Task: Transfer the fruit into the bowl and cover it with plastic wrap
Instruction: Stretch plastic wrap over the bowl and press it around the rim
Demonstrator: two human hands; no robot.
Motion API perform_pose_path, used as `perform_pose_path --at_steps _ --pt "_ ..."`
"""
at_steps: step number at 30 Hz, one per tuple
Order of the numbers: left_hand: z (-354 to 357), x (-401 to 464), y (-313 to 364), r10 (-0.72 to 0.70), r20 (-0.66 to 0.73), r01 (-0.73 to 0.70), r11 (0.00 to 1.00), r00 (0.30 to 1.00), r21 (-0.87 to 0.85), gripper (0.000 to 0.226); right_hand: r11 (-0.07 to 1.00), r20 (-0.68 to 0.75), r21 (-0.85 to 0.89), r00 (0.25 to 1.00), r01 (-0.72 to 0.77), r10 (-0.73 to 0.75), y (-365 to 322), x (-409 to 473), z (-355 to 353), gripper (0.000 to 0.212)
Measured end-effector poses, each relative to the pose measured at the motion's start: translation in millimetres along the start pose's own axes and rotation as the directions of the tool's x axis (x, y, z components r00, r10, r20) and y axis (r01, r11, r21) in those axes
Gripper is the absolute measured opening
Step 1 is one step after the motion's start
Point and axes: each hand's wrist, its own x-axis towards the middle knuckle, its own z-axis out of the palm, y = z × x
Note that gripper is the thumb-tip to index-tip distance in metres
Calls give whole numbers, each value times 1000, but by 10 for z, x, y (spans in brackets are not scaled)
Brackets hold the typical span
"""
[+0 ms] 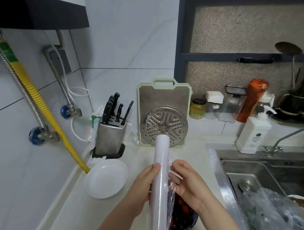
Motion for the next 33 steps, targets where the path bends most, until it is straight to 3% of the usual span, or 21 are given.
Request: perform_pose_path --at_steps 6,13,18,27,33 --pt "3 -6 30 22 21 -19 993 1000 -116 39 995 -23 -47 996 -87 86 -29 77 27 11" --pt "-25 -4 30 7 50 -1 994 999 -108 50 990 -61 -98 993 99 -105 -4 82 19 9" --pt "-29 12 4 -8 42 13 994 999 -111 41 999 -36 -40 999 34 -35 -39 85 33 10" --pt "7 68 -35 -67 -34 67 998 997 5 35 921 -113 -372 980 114 -167 -37 119 -44 10" --pt "133 82 32 -85 -30 83 993 996 -80 43 948 -65 -316 998 -37 17 -72 95 -169 15"
